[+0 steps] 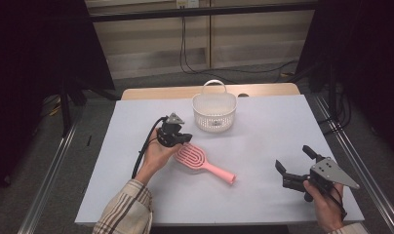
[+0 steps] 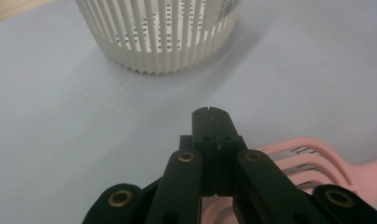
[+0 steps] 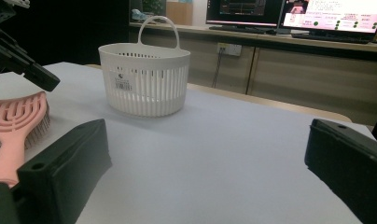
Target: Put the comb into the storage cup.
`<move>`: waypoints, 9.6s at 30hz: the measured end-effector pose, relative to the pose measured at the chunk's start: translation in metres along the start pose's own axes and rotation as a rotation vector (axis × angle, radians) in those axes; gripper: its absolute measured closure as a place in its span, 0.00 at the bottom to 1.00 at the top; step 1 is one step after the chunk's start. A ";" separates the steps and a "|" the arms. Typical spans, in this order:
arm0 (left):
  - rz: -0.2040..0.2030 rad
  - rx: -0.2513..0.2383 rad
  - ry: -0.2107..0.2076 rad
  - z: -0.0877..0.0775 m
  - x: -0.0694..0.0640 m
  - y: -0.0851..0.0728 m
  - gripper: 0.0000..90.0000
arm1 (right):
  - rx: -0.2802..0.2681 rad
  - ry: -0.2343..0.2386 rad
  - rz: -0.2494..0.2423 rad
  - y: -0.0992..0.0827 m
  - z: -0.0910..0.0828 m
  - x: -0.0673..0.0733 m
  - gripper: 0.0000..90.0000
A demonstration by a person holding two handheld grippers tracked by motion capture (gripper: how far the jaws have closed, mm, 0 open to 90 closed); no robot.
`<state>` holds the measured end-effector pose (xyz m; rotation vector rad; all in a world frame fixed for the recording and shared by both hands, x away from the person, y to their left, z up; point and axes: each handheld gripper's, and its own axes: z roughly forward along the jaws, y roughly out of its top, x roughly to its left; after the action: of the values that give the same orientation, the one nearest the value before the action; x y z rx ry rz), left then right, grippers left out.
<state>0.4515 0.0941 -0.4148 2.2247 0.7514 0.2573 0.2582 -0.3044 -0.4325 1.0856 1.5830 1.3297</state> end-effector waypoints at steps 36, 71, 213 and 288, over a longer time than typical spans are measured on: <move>-0.024 0.079 -0.015 -0.002 0.010 -0.014 1.00 | -0.004 -0.006 -0.002 0.000 -0.001 0.000 0.00; -0.018 0.126 -0.027 -0.013 0.004 -0.028 1.00 | -0.007 -0.008 -0.004 0.000 -0.001 0.000 0.00; -0.005 -0.138 -0.050 -0.087 -0.020 -0.032 0.08 | -0.014 0.015 -0.023 0.001 -0.003 0.000 0.00; 0.232 0.332 -0.259 -0.004 -0.062 -0.008 0.09 | -0.007 0.031 -0.023 0.000 -0.003 0.000 0.00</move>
<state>0.3966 0.0641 -0.4150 2.5982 0.4178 -0.0504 0.2558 -0.3050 -0.4318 1.0443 1.6078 1.3410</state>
